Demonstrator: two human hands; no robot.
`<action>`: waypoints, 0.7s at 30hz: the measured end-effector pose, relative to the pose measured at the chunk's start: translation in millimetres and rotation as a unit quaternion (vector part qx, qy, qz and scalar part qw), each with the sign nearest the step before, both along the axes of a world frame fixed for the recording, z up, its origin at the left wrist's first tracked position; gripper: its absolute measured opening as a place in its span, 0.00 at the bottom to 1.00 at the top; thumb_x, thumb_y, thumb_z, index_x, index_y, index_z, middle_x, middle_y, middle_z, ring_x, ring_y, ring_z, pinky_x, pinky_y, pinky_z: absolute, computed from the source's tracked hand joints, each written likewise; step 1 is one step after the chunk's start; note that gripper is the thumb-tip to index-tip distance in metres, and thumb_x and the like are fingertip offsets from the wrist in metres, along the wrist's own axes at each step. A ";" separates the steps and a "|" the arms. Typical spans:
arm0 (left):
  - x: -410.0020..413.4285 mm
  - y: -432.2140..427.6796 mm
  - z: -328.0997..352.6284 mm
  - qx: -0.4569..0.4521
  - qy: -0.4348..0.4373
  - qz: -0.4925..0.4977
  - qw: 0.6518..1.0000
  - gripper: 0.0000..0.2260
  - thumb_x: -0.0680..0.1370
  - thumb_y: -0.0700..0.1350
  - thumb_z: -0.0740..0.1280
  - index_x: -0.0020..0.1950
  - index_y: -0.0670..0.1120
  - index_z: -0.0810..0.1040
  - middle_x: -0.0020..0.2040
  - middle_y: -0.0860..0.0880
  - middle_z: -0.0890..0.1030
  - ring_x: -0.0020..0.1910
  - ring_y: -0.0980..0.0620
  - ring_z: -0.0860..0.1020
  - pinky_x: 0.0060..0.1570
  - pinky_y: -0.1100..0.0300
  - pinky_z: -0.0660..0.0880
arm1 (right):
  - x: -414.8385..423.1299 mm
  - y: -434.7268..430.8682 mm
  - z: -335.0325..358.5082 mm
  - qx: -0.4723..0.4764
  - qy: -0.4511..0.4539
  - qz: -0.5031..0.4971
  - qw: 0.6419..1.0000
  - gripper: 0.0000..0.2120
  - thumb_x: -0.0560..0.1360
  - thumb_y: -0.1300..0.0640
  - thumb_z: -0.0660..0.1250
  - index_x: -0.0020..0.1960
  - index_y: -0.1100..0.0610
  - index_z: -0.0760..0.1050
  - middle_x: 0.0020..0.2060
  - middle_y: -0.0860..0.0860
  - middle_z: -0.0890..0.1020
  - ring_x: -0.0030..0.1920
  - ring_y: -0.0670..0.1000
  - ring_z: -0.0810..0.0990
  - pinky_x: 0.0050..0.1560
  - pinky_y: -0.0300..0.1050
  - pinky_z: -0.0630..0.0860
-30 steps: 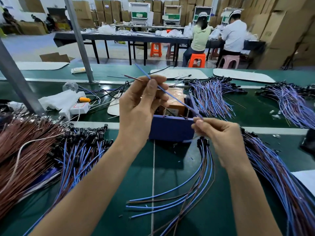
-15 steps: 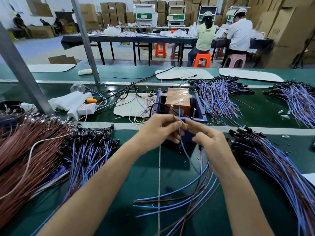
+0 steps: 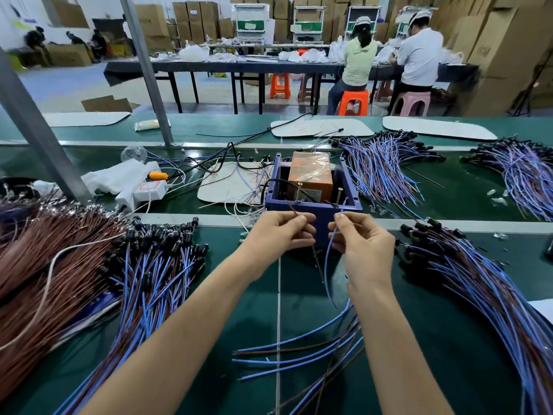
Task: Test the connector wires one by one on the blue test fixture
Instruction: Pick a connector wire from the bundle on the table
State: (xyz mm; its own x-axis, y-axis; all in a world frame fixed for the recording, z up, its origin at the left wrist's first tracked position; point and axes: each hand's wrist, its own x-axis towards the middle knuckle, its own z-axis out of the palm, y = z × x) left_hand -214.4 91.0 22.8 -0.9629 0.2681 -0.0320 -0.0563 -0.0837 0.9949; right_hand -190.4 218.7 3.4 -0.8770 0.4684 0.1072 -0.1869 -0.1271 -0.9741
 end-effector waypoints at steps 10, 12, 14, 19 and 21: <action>-21.0 9.8 -10.8 -0.150 -0.020 0.051 0.987 0.17 0.83 0.45 0.55 0.51 0.36 0.81 0.30 0.47 0.75 0.22 0.59 0.70 0.24 0.69 0.68 | -26.3 -17.5 -20.9 0.022 -0.089 -0.121 0.988 0.06 0.77 0.58 0.66 0.43 0.58 0.79 0.28 0.49 0.78 0.25 0.47 0.74 0.25 0.35 0.72; -24.1 8.4 -14.1 -0.182 -0.003 0.066 0.981 0.17 0.83 0.46 0.56 0.50 0.39 0.82 0.29 0.48 0.74 0.23 0.58 0.68 0.24 0.68 0.66 | -27.5 -16.6 -23.0 0.029 -0.094 -0.126 0.987 0.07 0.77 0.57 0.66 0.41 0.55 0.78 0.28 0.48 0.79 0.24 0.47 0.74 0.22 0.31 0.68; -27.5 7.2 -16.0 -0.190 -0.004 0.082 0.978 0.17 0.83 0.47 0.57 0.49 0.41 0.83 0.29 0.49 0.74 0.25 0.57 0.68 0.25 0.67 0.65 | -29.5 -15.0 -23.3 0.033 -0.097 -0.133 0.986 0.07 0.77 0.57 0.66 0.41 0.55 0.79 0.28 0.48 0.79 0.23 0.47 0.73 0.22 0.31 0.67; -33.4 7.5 -18.4 -0.201 -0.021 0.086 0.976 0.16 0.82 0.48 0.58 0.47 0.42 0.83 0.28 0.50 0.74 0.24 0.56 0.67 0.26 0.66 0.66 | -32.7 -16.8 -22.6 0.039 -0.104 -0.121 0.986 0.07 0.77 0.56 0.66 0.43 0.57 0.81 0.30 0.49 0.80 0.29 0.52 0.75 0.36 0.46 0.75; -34.3 6.5 -19.7 -0.199 -0.027 0.080 0.976 0.16 0.82 0.48 0.58 0.48 0.43 0.83 0.28 0.50 0.74 0.24 0.56 0.67 0.26 0.67 0.66 | -32.7 -17.4 -23.5 0.039 -0.105 -0.119 0.987 0.07 0.77 0.56 0.66 0.44 0.57 0.81 0.31 0.50 0.80 0.33 0.54 0.77 0.40 0.49 0.76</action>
